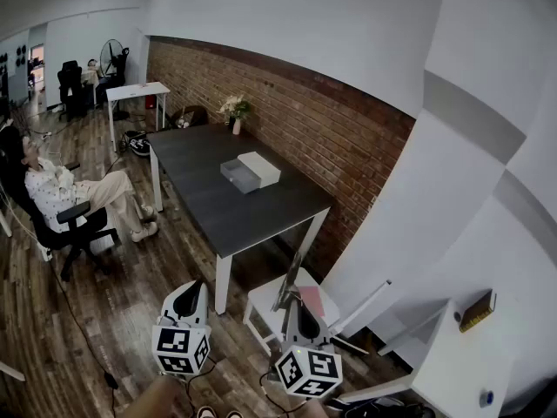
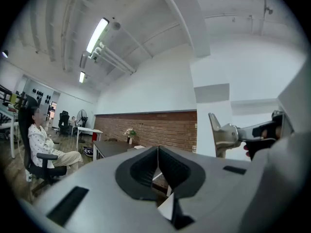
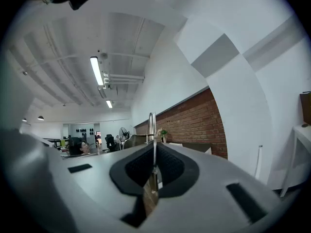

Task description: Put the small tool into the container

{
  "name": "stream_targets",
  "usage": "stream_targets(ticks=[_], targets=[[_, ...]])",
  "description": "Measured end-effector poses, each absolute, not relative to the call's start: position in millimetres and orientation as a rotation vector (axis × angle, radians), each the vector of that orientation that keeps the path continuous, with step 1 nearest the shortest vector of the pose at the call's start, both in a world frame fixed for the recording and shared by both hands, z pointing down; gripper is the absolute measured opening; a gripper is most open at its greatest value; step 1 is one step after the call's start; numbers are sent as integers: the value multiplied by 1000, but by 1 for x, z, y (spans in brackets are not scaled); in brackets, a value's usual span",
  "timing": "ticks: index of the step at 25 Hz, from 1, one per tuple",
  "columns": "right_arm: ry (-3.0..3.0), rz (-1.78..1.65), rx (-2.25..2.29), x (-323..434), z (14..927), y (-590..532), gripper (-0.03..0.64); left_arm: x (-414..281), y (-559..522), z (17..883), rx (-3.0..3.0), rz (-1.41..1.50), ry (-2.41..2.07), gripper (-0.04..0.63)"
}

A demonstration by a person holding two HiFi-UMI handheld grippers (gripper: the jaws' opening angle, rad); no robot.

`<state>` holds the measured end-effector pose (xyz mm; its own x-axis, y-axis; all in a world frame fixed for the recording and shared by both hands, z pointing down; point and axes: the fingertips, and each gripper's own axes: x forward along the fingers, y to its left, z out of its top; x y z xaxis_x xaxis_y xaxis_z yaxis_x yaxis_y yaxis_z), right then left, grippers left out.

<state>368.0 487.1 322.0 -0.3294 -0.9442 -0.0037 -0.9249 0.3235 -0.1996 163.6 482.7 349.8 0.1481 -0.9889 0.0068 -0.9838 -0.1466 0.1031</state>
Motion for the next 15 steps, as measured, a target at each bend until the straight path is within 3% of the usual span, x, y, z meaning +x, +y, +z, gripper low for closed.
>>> stream_targets(ticks=[15], targets=[[2457,-272,-1756,337,326,473,6,131,469,350,2325,-103,-1980,9]])
